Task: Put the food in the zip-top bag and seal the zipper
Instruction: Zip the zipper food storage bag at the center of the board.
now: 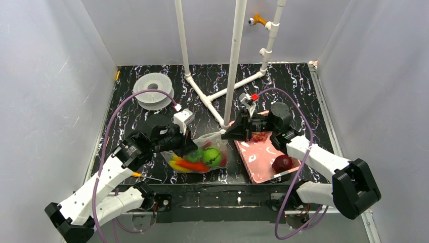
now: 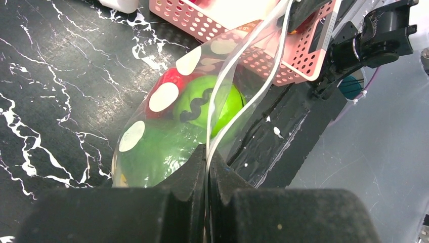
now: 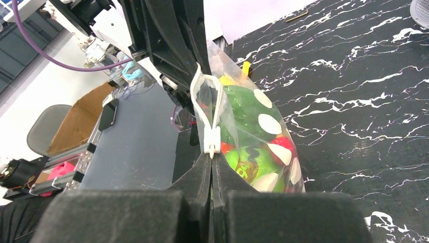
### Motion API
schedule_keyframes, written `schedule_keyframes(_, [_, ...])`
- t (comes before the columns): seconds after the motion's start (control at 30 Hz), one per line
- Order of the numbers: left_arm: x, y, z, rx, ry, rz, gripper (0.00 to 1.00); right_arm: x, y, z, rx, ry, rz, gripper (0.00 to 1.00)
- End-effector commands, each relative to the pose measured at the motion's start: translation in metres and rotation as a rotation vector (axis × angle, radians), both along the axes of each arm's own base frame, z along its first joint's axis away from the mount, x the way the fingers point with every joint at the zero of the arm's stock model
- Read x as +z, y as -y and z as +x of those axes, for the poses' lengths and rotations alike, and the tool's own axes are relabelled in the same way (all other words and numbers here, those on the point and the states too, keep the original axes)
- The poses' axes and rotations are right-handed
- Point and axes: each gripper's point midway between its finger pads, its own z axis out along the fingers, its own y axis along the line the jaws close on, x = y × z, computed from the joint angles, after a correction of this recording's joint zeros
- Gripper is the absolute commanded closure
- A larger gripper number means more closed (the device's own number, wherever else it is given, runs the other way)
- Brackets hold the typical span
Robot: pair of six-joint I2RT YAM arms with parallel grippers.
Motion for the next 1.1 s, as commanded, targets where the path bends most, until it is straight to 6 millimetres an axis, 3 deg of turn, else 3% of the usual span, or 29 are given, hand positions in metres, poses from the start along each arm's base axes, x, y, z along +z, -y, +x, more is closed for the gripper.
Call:
schedule_keyframes(0.0, [0.028, 0.008, 0.0, -0.03, 0.02, -0.057, 0.93, 0.019, -0.005, 0.003, 0.006, 0.037, 0.04, 0.99])
schedule_keyframes(0.13, [0.041, 0.018, 0.0, -0.052, -0.005, -0.093, 0.5, 0.022, -0.007, 0.003, 0.004, 0.029, 0.042, 0.99])
schedule_keyframes(0.2, [0.051, 0.025, 0.001, -0.072, -0.006, -0.122, 0.39, 0.022, -0.009, 0.0, 0.016, 0.03, 0.042, 0.99])
schedule_keyframes(0.3, [0.065, 0.043, 0.004, -0.129, -0.042, -0.153, 0.33, 0.021, -0.011, -0.002, 0.027, 0.023, 0.04, 0.99])
schedule_keyframes(0.43, [0.072, 0.065, 0.017, -0.163, -0.079, -0.177, 0.33, 0.021, -0.013, 0.0, 0.019, 0.01, 0.039, 0.99])
schedule_keyframes(0.57, [0.069, 0.075, 0.027, -0.16, -0.086, -0.187, 0.36, 0.024, -0.014, 0.001, 0.005, -0.003, 0.04, 0.99])
schedule_keyframes(0.77, [0.069, 0.087, 0.029, -0.2, -0.104, -0.22, 0.52, 0.025, -0.017, 0.0, 0.011, -0.013, 0.033, 0.99])
schedule_keyframes(0.97, [0.066, 0.093, 0.028, -0.225, -0.125, -0.232, 0.74, 0.023, -0.017, 0.001, 0.006, -0.012, 0.032, 0.99])
schedule_keyframes(1.07, [0.063, 0.094, 0.024, -0.24, -0.149, -0.239, 0.78, 0.024, -0.017, 0.001, 0.001, -0.012, 0.033, 0.99])
